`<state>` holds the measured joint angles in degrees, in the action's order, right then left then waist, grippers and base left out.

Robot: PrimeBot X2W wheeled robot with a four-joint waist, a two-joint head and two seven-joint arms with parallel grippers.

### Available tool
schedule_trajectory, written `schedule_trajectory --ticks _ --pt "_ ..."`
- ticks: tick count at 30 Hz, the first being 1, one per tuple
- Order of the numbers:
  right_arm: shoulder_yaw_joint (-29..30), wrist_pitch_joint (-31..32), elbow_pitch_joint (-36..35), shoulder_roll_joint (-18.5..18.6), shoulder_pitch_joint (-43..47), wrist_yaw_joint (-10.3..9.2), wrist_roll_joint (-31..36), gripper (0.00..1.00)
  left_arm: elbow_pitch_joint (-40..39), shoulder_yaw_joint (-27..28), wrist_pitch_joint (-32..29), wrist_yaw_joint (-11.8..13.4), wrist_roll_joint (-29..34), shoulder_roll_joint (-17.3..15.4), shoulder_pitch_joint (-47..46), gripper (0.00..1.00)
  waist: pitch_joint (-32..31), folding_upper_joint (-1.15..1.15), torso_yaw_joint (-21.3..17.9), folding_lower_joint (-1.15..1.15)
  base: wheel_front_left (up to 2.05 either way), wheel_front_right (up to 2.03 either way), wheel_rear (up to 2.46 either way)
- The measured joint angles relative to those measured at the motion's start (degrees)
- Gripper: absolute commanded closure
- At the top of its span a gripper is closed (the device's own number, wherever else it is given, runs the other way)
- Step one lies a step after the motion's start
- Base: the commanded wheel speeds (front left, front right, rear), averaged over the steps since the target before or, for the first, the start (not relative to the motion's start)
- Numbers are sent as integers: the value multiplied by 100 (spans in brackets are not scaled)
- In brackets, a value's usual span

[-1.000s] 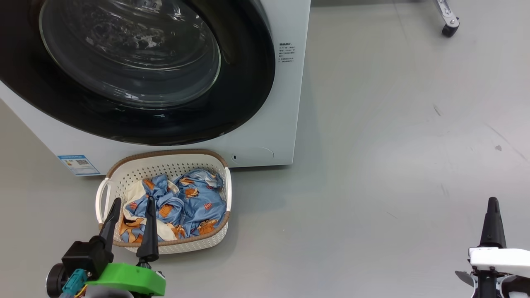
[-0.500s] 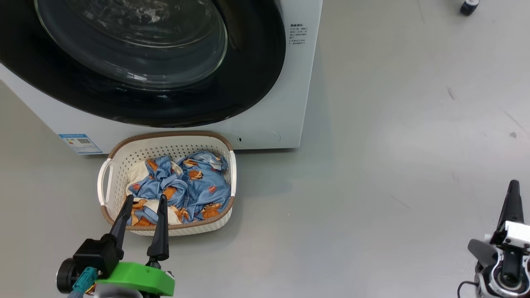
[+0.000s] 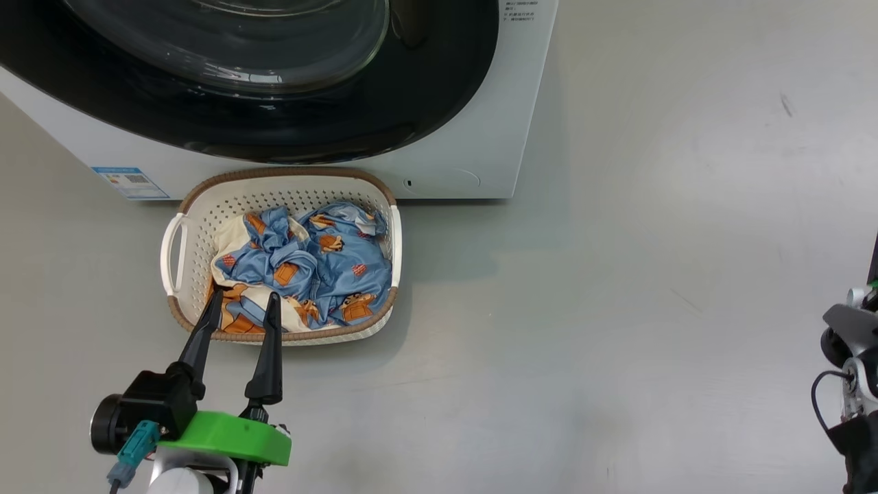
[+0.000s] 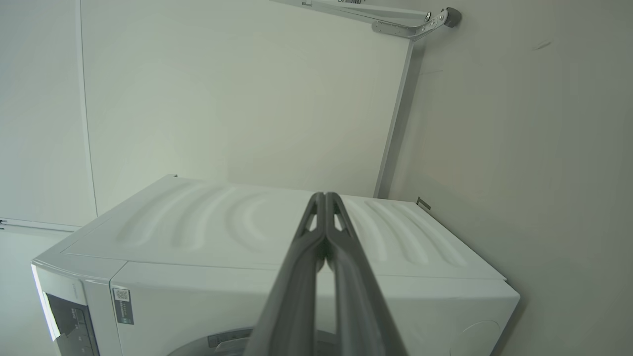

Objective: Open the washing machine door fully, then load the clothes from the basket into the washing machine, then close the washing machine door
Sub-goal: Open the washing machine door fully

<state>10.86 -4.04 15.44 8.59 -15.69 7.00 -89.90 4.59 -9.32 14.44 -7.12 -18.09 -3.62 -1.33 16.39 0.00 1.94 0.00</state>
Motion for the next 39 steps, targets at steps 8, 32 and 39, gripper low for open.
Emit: schedule_trajectory --ticks 8,32,39 --pt "-59 420 -54 203 -615 -1 -194 100 -45 -23 0 0 0 -1 -188 0 370 0 180 0 0 0 0" --pt "-806 1340 -242 470 -2079 -1 -77 100 -100 -36 0 0 -1 54 -465 0 957 0 755 0 0 0 0" --pt "-976 1540 -212 599 -2375 -1 36 100 -68 -156 0 0 -10 81 -496 0 1060 0 974 0 0 0 0"
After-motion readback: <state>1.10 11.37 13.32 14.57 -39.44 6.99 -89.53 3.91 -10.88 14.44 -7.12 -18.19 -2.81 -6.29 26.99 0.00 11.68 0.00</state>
